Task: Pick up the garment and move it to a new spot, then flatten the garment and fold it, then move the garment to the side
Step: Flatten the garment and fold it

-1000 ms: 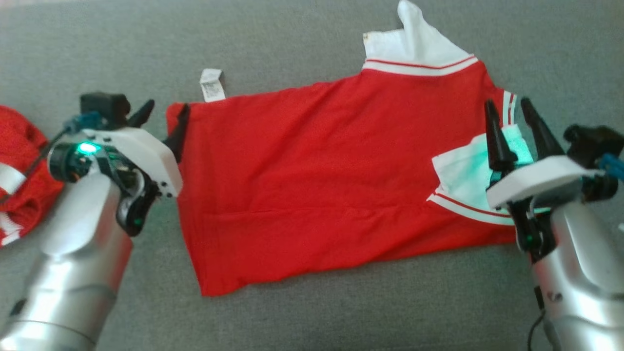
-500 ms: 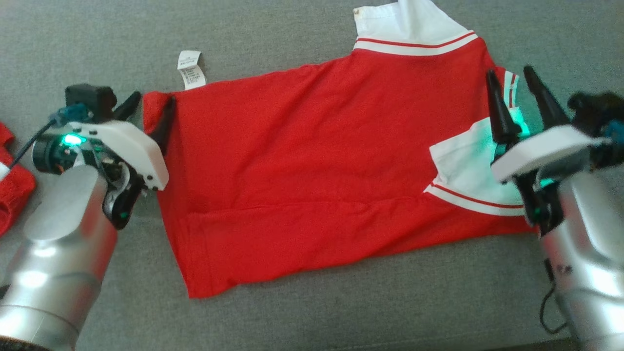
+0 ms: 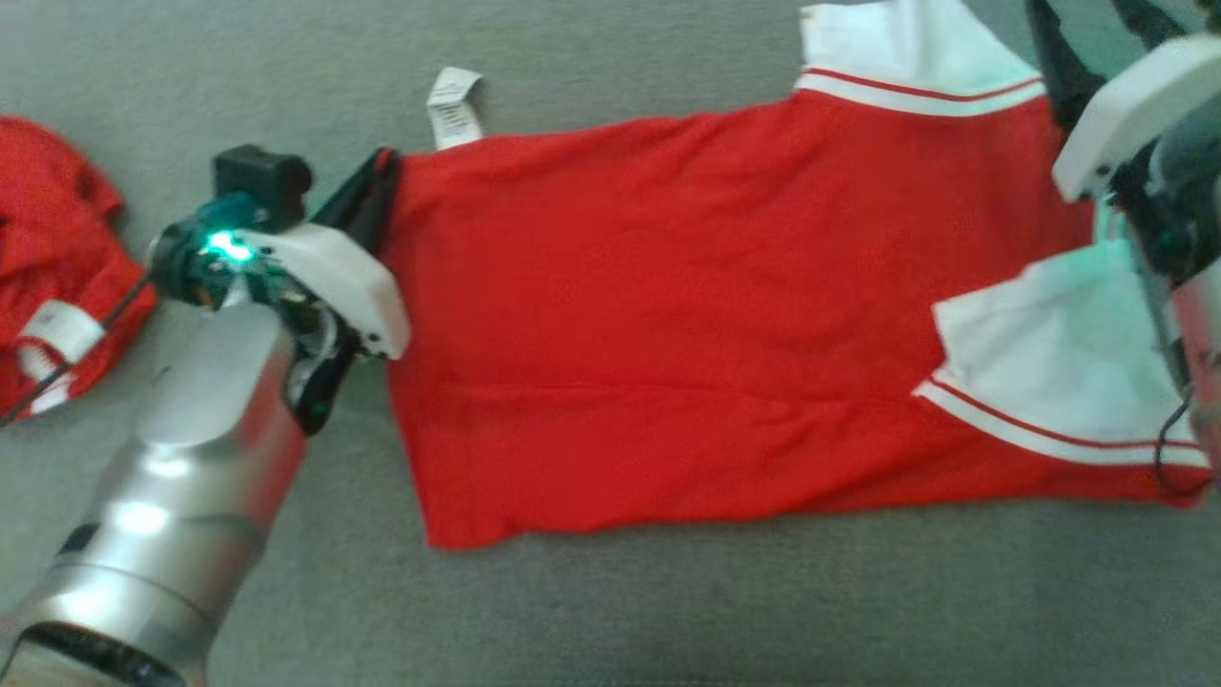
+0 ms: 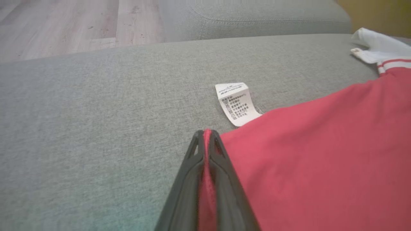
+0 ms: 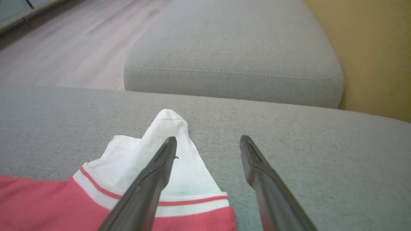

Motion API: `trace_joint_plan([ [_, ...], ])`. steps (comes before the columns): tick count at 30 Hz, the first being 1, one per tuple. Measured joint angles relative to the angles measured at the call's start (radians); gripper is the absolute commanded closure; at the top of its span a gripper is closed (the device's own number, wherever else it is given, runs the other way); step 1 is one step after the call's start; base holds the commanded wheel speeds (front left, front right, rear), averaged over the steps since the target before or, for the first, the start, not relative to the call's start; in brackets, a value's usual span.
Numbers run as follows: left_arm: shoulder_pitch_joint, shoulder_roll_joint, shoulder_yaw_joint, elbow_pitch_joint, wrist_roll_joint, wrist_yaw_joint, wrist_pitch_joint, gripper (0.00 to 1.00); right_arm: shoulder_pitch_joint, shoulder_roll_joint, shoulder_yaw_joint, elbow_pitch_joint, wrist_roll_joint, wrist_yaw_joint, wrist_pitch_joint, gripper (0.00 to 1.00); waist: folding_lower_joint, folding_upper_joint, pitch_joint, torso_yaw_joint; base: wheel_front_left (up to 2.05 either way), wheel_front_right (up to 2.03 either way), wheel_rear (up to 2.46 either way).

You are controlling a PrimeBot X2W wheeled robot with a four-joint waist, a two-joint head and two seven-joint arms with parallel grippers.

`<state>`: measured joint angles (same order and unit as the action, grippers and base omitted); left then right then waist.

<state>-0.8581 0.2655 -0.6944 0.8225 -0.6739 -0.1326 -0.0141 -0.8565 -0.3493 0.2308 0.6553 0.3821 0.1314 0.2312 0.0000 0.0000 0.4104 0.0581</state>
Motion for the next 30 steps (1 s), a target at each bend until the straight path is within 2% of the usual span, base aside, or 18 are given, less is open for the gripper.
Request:
trace_joint_plan([
  [6, -0.026, -0.053, -0.075, -0.033, -0.022, 0.0, -0.045, 1.0, -0.091, -0.054, 0.007, 0.111, -0.059, 0.0, 0.069, 0.0, 0.0, 0.0, 0.021, 0.093, 0.0, 0.0, 0.0],
  [15, -0.077, -0.094, -0.152, -0.058, -0.042, 0.0, -0.103, 1.0, -0.181, -0.082, 0.017, 0.221, -0.132, 0.0, 0.088, 0.0, 0.0002, 0.0, 0.087, 0.193, 0.0, 0.0, 0.0],
  [21, -0.091, -0.102, -0.185, -0.059, -0.067, 0.0, -0.137, 1.0, -0.221, -0.09, 0.001, 0.266, -0.168, 0.0, 0.086, 0.0, 0.0, 0.0, 0.12, 0.217, 0.0, 0.0, 0.0],
  [29, -0.11, -0.102, -0.21, -0.043, -0.094, 0.0, -0.16, 1.0, -0.239, -0.082, 0.025, 0.285, -0.147, 0.0, 0.098, 0.0, 0.0, 0.0, 0.125, 0.202, 0.0, 0.0, 0.0],
  [30, -0.111, -0.101, -0.211, -0.039, -0.099, 0.0, -0.165, 1.0, -0.239, -0.082, 0.035, 0.286, -0.14, 0.0, 0.107, 0.16, 0.0, 0.0, 0.122, 0.2, 0.0, 0.0, 0.0],
])
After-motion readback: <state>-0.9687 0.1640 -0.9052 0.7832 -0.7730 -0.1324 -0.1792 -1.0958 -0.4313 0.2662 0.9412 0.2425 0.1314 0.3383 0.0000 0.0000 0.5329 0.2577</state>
